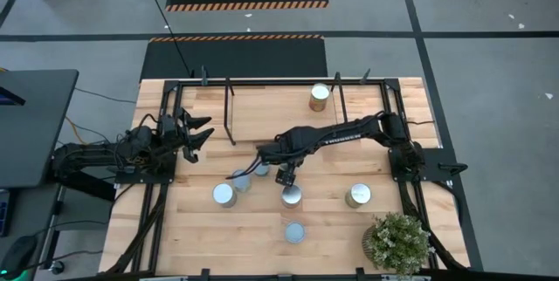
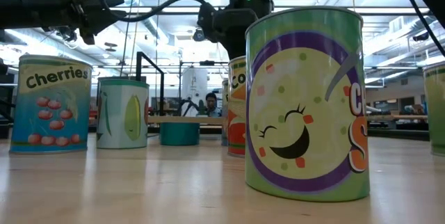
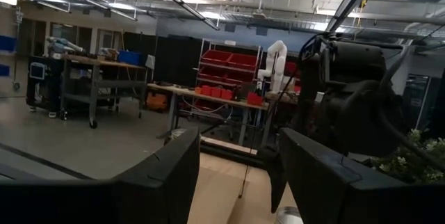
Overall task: Pick and place cans onto a shelf
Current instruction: Put the canned peaches on the shelf
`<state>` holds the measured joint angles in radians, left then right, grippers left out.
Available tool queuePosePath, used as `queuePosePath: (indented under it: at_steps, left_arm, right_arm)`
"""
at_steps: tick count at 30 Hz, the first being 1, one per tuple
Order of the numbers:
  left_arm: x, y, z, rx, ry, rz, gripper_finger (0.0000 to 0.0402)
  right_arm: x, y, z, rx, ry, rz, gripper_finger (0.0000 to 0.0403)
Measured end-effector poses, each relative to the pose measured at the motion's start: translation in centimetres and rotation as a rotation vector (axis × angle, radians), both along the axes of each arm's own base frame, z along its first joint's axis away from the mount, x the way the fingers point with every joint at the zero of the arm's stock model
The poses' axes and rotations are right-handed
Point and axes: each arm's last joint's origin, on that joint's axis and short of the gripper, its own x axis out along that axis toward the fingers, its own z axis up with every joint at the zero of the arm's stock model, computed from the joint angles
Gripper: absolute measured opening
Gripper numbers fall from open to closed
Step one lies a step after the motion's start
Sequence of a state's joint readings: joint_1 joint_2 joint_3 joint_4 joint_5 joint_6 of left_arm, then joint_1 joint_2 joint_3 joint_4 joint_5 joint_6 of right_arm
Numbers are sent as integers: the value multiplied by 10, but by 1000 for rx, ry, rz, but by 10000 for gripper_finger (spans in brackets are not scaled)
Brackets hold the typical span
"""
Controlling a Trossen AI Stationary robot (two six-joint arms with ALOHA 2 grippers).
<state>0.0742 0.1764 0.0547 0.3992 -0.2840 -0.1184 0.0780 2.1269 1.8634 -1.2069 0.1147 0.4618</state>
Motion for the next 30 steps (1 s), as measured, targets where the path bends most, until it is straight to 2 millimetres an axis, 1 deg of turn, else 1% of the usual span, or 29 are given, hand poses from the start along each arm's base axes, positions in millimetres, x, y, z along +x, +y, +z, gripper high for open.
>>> queuePosePath:
  at_steps: [4, 8, 14, 20, 26, 30]
  left_arm:
    - [0, 0, 0, 1, 0, 0, 204]
    - [0, 0, 0, 1, 0, 1, 204]
    - [0, 0, 0, 2, 1, 1, 204]
    - [0, 0, 0, 2, 1, 2, 204]
    - [0, 0, 0, 2, 1, 1, 204]
    - [0, 0, 0, 1, 3, 1, 204]
  right_arm:
    - [-3, -3, -7, 22, 26, -7, 378]
    - [-6, -3, -20, 36, 49, -1, 351]
    - [-5, -3, -22, 33, 45, 38, 307]
    - [-2, -5, -10, 27, 27, 104, 274]
    - [-8, -17, 20, 20, -7, 141, 255]
    - [-11, -22, 22, 12, 17, 173, 248]
